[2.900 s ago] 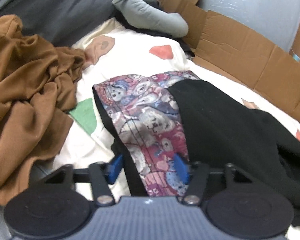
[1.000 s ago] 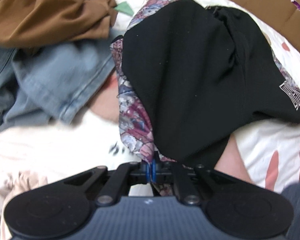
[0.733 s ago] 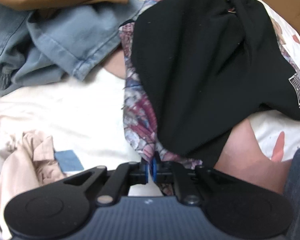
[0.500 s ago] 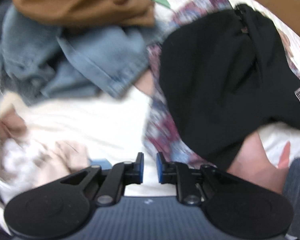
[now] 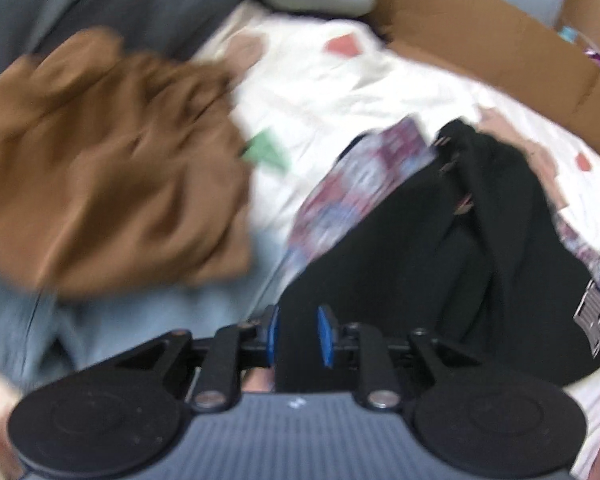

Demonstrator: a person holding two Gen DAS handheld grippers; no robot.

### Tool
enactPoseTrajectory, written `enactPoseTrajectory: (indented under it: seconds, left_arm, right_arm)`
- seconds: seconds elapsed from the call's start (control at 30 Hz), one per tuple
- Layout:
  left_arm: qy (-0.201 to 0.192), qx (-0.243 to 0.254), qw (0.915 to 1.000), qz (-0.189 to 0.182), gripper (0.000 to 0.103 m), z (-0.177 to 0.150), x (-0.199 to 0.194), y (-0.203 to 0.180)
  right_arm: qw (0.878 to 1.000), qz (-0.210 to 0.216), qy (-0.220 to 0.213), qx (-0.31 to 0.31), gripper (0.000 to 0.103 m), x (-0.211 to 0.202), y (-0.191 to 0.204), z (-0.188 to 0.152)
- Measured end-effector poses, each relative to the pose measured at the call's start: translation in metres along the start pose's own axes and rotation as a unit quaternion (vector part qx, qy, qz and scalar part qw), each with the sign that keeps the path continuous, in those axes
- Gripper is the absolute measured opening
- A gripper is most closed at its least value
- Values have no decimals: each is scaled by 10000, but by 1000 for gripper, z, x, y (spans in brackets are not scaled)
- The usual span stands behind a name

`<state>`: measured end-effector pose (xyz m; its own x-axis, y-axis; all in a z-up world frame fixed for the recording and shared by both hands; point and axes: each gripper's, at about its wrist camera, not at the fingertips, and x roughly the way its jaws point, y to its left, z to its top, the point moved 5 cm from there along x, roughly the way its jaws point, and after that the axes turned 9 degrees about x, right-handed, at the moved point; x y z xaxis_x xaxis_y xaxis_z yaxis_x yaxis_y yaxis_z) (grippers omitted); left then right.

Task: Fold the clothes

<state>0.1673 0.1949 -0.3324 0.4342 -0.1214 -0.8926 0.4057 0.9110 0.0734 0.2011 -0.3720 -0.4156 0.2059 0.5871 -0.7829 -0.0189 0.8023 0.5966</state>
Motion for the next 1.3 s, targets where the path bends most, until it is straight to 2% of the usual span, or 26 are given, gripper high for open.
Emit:
enactPoseTrajectory:
  seconds: [0.1,0.27,0.37,0.5,0.67,0.77,0.87,0.9,1.0,1.1,1.13,1.17,1.23,1.3]
  left_arm:
    - [-308,187,9993,-131,47,36,12,-15]
    - [-582,427,9972,-213,55,74,31,-33]
    - [-747,533,9955,-219,56,97,41,-41]
    - [-949,676,9927,-313,66,121,59,-52]
    - [-1024,812,9909,-333,67,132,81,-63]
    - [-927,905,9905,-451,67,129,93,-65]
    - [-797,942,9914,-437,59,119,95,-62]
    - [-754,954,9916,-432,47,116,96,-60]
    - [-624,990,9923,-417,23,106,99,-56]
    - [-508,1037,9926,-372,15,95,97,-51]
    - [-474,1048,9928,-346,14,91,95,-49]
    - [-435,1036,9931,-327,13,87,92,-47]
    - [-354,990,9940,-293,11,78,85,-41]
    - [-274,987,9943,-282,9,69,79,-36]
  right_arm:
    - [10000,20,-1,-18,50,11,6,7]
    - [9999,32,-19,-103,50,29,16,15]
    - [9996,53,13,-291,50,43,27,15]
    - [9981,98,124,-591,50,66,46,17]
    - [9924,-56,377,-1167,50,97,68,8]
    - [9880,-209,428,-1468,50,109,76,2]
    - [9835,-306,505,-1712,50,118,81,-4]
    - [9821,-359,538,-1770,50,121,82,-6]
    - [9784,-495,660,-1894,50,128,83,-12]
    - [9752,-463,798,-2010,47,129,83,-21]
    - [9737,-468,828,-2072,39,129,83,-24]
    - [9729,-485,858,-2090,22,130,83,-26]
    - [9729,-519,933,-2050,0,130,79,-28]
    - [9765,-428,985,-1871,0,127,74,-28]
